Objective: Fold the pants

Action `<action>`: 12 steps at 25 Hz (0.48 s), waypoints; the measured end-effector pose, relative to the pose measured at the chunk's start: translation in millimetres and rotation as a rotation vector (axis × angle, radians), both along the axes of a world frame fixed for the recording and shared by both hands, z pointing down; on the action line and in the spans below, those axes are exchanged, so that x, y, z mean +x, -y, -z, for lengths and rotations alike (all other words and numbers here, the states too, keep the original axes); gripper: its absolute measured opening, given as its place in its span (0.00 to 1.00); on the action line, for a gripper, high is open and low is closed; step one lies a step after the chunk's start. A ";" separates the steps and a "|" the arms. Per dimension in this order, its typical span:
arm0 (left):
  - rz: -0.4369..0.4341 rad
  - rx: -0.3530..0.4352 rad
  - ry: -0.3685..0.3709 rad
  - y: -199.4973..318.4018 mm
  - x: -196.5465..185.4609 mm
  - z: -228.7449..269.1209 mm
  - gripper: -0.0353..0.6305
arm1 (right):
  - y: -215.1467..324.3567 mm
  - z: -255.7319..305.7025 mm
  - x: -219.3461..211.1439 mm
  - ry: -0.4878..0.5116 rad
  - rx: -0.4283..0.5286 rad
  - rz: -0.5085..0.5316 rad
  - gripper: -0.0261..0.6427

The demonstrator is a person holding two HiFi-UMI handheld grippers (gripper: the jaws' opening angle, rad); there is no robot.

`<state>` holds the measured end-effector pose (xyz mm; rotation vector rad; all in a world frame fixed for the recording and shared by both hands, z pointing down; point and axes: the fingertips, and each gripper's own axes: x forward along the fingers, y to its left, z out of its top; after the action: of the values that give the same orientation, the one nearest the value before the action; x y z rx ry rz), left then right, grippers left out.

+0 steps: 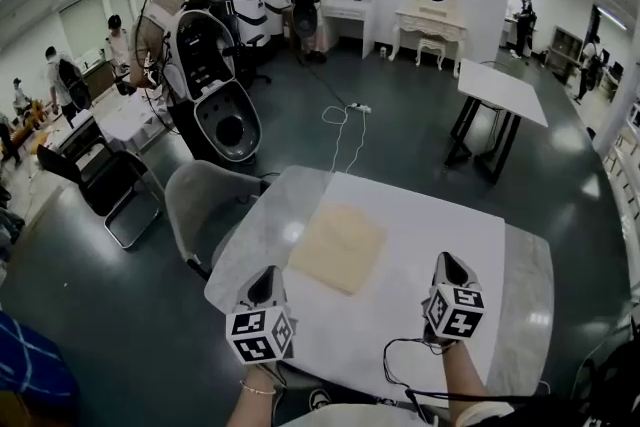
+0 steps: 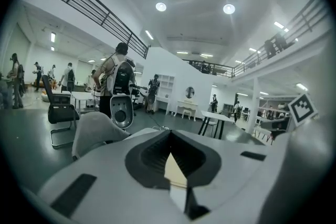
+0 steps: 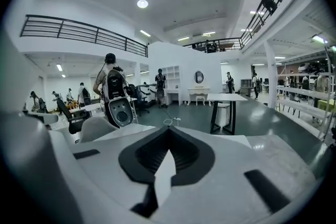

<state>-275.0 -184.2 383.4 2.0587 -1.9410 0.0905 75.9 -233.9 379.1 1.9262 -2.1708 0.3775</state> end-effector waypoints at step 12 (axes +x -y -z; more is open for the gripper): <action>-0.027 0.019 0.014 -11.9 44.5 13.0 0.05 | -30.9 -1.3 38.0 0.031 -0.014 -0.023 0.03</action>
<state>-230.5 -172.3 370.4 2.1023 -1.9297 0.0938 113.9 -203.0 380.4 1.9523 -2.1610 0.4281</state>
